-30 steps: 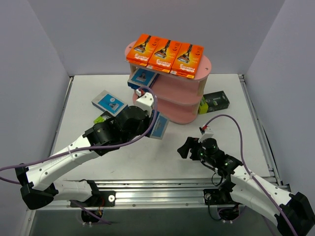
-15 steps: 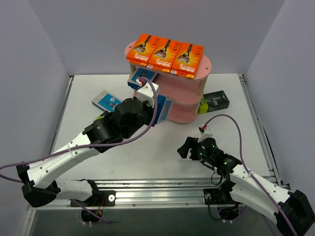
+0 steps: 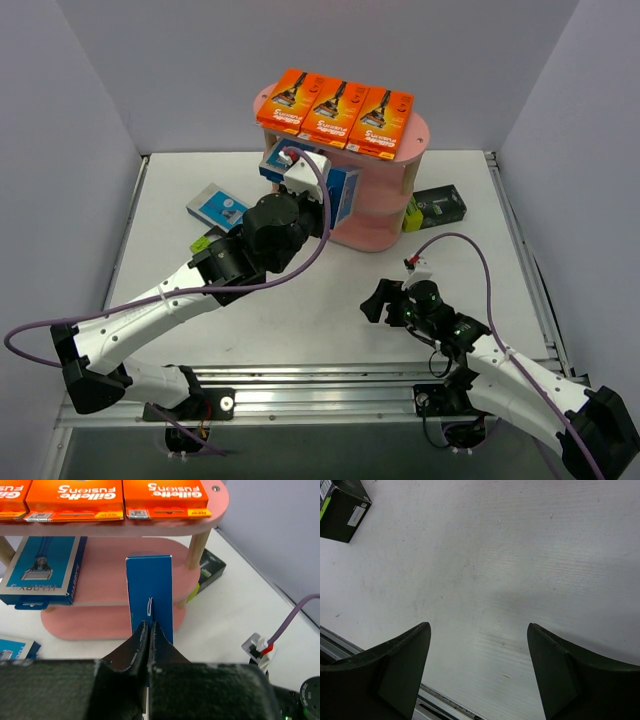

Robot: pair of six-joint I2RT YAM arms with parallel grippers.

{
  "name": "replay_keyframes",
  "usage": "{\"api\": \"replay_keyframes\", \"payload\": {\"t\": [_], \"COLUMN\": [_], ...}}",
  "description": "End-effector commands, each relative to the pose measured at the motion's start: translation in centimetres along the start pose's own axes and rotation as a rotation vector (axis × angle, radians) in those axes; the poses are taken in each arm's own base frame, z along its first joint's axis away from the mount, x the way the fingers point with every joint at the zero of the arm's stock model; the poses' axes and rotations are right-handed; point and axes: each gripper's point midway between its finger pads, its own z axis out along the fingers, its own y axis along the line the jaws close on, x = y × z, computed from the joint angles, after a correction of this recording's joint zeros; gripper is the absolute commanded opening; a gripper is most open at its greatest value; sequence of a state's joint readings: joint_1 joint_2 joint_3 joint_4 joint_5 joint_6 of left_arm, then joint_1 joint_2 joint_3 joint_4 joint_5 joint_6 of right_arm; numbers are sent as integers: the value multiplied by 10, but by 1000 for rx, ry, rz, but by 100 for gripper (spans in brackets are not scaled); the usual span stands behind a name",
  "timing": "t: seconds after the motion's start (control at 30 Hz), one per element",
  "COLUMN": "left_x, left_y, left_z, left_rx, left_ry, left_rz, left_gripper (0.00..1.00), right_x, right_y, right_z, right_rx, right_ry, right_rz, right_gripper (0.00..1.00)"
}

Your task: Place and organize the shaving razors onto the shelf

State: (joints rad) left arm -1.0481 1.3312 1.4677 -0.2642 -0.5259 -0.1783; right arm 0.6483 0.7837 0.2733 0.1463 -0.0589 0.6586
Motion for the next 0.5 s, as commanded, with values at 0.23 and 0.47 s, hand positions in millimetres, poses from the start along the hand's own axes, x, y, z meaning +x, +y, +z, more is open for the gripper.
{"api": "replay_keyframes", "payload": {"t": [0.23, 0.47], "left_x": [-38, -16], "left_y": [2, 9], "left_z": [3, 4], "left_rx": [-22, -44], "left_ry": [-227, -248], "left_rz": [-206, -254], "left_gripper": [2, 2], "right_x": [-13, -12], "right_y": [6, 7], "right_z": [0, 0], "right_rx": [-9, -12], "right_ry": [-39, -36], "right_rz": [9, 7], "right_gripper": [74, 74]}}
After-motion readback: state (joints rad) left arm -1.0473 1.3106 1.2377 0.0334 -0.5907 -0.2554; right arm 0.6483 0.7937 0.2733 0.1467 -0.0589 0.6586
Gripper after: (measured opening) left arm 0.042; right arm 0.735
